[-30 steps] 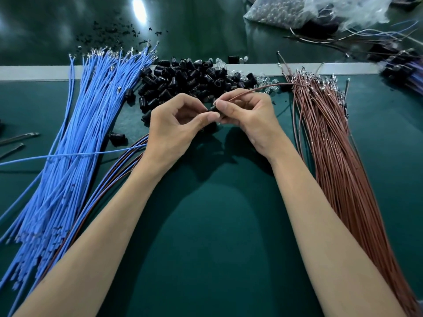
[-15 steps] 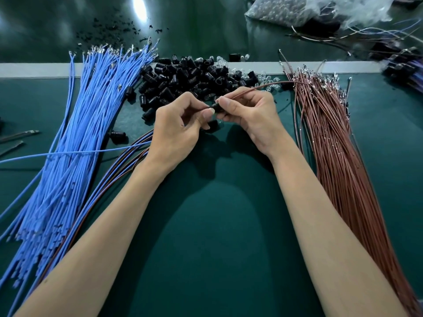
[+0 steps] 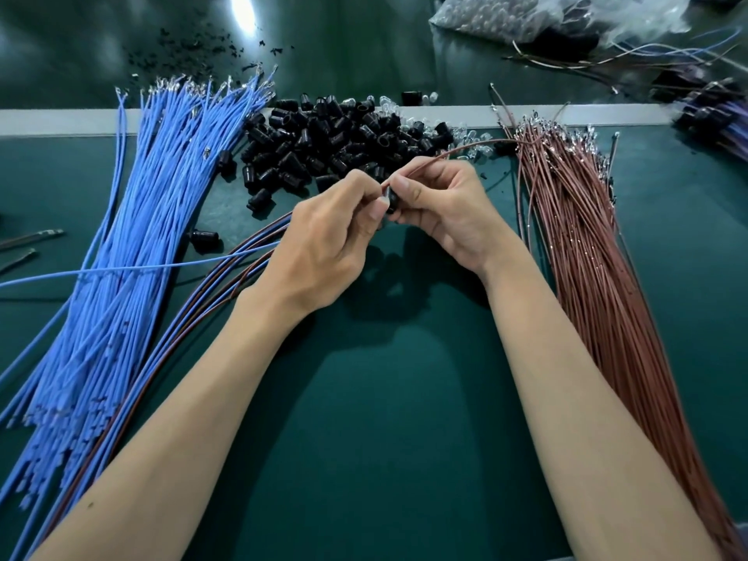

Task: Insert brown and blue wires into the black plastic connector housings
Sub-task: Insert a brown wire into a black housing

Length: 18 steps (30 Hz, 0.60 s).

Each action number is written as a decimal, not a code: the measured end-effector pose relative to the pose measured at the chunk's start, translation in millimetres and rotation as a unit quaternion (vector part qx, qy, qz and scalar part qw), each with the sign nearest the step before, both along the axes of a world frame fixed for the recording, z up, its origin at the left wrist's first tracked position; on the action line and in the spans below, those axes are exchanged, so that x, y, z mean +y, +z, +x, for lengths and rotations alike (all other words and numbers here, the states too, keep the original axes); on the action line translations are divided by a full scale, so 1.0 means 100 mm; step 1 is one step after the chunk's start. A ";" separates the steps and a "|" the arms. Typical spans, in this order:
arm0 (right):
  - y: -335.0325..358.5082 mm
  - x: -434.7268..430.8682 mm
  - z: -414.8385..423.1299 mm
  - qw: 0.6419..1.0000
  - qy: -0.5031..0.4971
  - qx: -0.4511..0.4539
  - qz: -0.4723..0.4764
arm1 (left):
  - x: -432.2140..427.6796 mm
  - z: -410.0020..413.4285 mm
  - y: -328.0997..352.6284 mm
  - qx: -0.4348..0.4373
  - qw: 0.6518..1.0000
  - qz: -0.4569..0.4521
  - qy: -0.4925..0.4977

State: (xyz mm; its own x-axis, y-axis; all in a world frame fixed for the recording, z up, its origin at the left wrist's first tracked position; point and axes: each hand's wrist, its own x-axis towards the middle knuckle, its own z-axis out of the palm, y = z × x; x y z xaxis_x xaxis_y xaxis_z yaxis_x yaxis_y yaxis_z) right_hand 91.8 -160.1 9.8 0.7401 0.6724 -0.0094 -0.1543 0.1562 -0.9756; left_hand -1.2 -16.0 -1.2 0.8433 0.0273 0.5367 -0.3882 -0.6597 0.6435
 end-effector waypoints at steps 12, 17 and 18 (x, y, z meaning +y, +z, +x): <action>-0.01 0.01 0.01 1.000 -0.003 0.010 -0.002 | -0.04 -0.04 0.04 -0.029 0.994 0.086 0.055; -0.04 0.05 0.01 0.999 -0.039 -0.014 -0.025 | -0.06 -0.03 0.00 0.011 0.989 0.110 0.097; -0.04 0.05 0.01 0.998 -0.048 -0.015 -0.025 | -0.06 -0.02 -0.02 0.017 0.990 0.106 0.096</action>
State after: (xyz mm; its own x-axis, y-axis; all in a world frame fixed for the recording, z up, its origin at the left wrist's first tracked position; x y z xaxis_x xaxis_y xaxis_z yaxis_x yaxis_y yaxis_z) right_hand 92.7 -154.9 6.0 0.8022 0.5968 -0.0187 -0.1122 0.1199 -0.9864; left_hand -2.8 -21.9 -2.7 0.8515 0.0776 0.5186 -0.2236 -0.8408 0.4930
